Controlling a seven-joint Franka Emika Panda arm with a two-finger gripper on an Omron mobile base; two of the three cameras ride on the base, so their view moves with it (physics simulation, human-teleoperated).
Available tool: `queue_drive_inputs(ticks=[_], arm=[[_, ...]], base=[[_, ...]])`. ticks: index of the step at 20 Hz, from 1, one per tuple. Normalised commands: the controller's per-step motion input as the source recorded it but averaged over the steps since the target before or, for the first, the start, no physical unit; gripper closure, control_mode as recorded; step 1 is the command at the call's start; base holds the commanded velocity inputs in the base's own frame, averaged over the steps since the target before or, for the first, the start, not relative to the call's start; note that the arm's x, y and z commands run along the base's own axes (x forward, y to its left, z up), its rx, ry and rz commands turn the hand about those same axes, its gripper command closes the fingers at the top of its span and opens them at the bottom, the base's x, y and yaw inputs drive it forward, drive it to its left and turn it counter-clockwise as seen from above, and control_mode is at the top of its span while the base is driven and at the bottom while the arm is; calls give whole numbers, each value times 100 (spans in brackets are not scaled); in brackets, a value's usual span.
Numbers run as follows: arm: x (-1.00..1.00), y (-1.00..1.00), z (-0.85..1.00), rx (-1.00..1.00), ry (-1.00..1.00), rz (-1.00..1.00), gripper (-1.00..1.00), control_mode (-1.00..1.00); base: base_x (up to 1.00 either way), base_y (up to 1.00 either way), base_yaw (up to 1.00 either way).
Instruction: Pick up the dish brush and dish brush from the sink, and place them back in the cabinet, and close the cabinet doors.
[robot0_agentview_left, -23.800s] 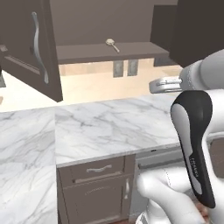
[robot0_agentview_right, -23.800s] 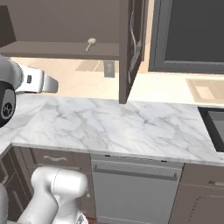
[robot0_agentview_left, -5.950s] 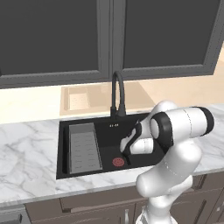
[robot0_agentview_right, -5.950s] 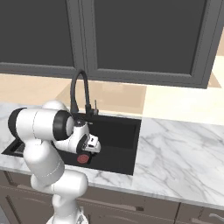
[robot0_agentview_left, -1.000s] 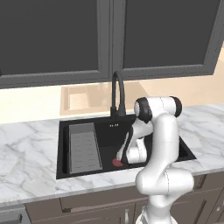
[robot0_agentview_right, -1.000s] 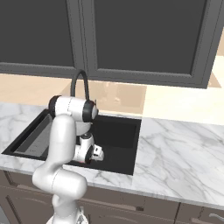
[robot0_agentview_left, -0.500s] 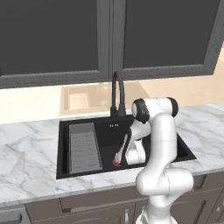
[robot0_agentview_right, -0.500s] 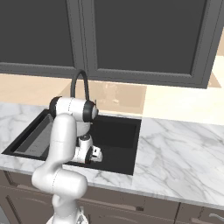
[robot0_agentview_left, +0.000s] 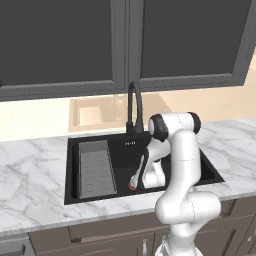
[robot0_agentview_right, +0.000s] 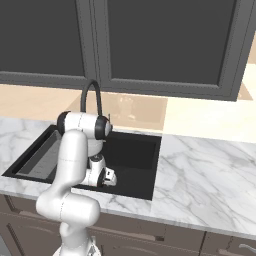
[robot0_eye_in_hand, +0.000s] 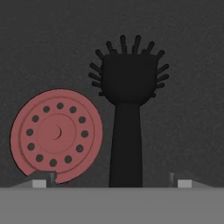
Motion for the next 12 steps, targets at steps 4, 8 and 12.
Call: queue_drive_inputs(ticks=[4, 8, 12], arm=[[3, 0, -11, 0, 0, 0, -100, -100], [1, 0, -10, 0, 0, 0, -100, -100], [1, 0, -9, 0, 0, 0, -100, -100]], base=[[0, 0, 0], [0, 0, 0], [0, 0, 0]])
